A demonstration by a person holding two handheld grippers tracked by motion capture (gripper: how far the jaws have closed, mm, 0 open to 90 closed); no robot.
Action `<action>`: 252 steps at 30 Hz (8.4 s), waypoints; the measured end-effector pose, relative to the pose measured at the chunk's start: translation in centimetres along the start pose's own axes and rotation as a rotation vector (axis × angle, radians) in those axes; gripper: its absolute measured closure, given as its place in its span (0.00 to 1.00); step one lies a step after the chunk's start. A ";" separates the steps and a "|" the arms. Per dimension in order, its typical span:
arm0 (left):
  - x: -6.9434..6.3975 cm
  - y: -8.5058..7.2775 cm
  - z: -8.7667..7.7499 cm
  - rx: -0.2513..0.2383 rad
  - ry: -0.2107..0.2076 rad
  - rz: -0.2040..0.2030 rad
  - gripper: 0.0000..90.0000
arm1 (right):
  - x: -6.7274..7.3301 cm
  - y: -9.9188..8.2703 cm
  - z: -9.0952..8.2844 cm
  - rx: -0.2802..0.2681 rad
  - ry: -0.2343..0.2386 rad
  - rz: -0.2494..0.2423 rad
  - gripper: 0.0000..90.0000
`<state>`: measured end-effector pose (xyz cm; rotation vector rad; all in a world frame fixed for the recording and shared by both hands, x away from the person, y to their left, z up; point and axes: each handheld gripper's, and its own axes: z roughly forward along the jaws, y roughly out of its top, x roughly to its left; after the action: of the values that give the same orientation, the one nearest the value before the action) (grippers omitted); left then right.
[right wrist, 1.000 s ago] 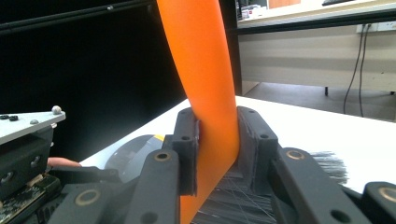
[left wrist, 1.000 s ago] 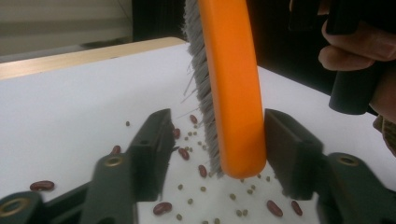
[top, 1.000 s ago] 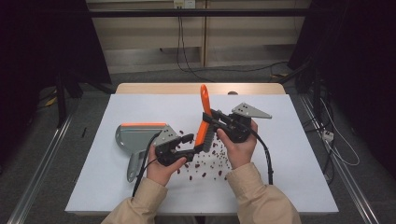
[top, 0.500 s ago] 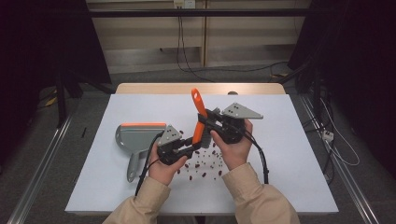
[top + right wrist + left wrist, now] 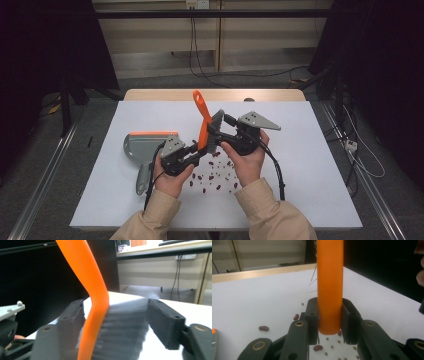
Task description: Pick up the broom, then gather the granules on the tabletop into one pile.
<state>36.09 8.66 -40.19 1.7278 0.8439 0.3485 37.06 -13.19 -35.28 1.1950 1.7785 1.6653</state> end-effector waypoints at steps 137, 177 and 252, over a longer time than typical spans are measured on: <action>8.7 -3.3 -9.6 -0.020 0.030 0.014 0.05 | -12.9 -3.2 -4.8 0.536 -0.258 -0.014 0.66; 8.8 -3.5 -9.8 -0.020 0.028 0.010 0.05 | -13.3 -2.6 -3.8 0.477 -0.218 -0.060 0.79; 9.2 -3.7 -10.4 -0.019 0.048 0.002 0.05 | -8.1 -5.5 0.5 0.551 0.237 -0.600 0.78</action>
<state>34.82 22.83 -41.87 1.7087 0.8704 0.3995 40.19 -18.88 -42.58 0.5467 2.5265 1.0258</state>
